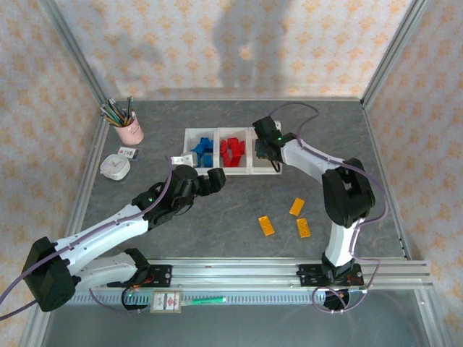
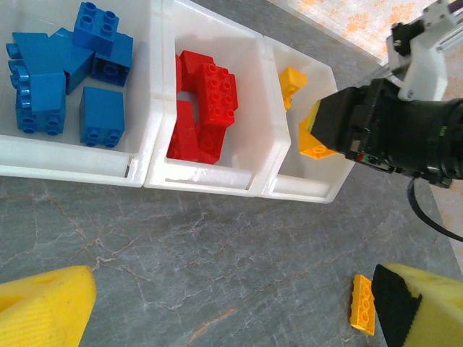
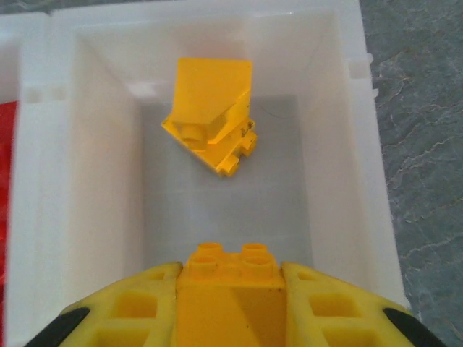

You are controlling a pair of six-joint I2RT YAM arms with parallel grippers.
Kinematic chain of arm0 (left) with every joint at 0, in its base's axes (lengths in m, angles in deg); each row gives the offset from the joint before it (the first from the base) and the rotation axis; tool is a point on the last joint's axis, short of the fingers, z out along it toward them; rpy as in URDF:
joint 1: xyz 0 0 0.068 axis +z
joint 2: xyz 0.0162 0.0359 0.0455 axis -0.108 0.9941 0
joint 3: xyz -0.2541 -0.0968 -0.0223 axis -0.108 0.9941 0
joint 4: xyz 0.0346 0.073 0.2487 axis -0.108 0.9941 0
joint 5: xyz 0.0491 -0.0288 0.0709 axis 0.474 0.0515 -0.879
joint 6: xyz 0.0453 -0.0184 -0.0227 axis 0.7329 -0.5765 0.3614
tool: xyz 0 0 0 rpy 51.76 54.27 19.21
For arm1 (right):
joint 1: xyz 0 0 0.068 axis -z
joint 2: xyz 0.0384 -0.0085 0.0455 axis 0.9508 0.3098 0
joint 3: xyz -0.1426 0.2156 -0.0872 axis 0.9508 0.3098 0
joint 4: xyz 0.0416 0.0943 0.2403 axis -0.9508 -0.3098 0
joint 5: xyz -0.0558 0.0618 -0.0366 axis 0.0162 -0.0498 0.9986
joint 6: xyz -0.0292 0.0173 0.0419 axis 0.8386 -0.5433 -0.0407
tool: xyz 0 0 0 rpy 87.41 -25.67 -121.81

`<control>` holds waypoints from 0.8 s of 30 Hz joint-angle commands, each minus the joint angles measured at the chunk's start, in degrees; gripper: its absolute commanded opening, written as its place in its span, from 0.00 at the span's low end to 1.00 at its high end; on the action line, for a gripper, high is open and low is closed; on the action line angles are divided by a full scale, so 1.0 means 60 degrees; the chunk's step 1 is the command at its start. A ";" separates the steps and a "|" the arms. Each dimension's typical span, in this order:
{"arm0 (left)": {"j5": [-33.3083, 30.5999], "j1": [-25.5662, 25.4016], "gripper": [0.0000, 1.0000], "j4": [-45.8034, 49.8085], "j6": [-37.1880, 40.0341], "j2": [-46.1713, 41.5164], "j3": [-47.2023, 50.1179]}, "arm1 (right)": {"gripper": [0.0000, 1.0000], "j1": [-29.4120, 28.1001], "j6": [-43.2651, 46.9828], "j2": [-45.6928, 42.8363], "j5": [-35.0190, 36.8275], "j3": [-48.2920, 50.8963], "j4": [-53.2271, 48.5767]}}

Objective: Sort the legos into containers by color
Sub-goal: Place the lego in the container.

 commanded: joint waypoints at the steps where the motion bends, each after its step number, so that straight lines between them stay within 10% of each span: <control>1: -0.0159 0.0127 0.99 -0.0220 0.0187 0.0014 -0.0228 | 0.29 0.0002 0.0196 0.0469 -0.0274 -0.0486 0.0247; 12: -0.0091 0.0320 0.99 -0.0145 0.0201 -0.0058 -0.0176 | 0.43 -0.0003 0.0248 0.0643 -0.0285 -0.0581 0.0317; 24: -0.0012 0.0423 0.99 -0.0105 0.0187 -0.0197 -0.0140 | 0.35 0.0002 0.0252 0.0045 -0.0457 -0.0410 0.0193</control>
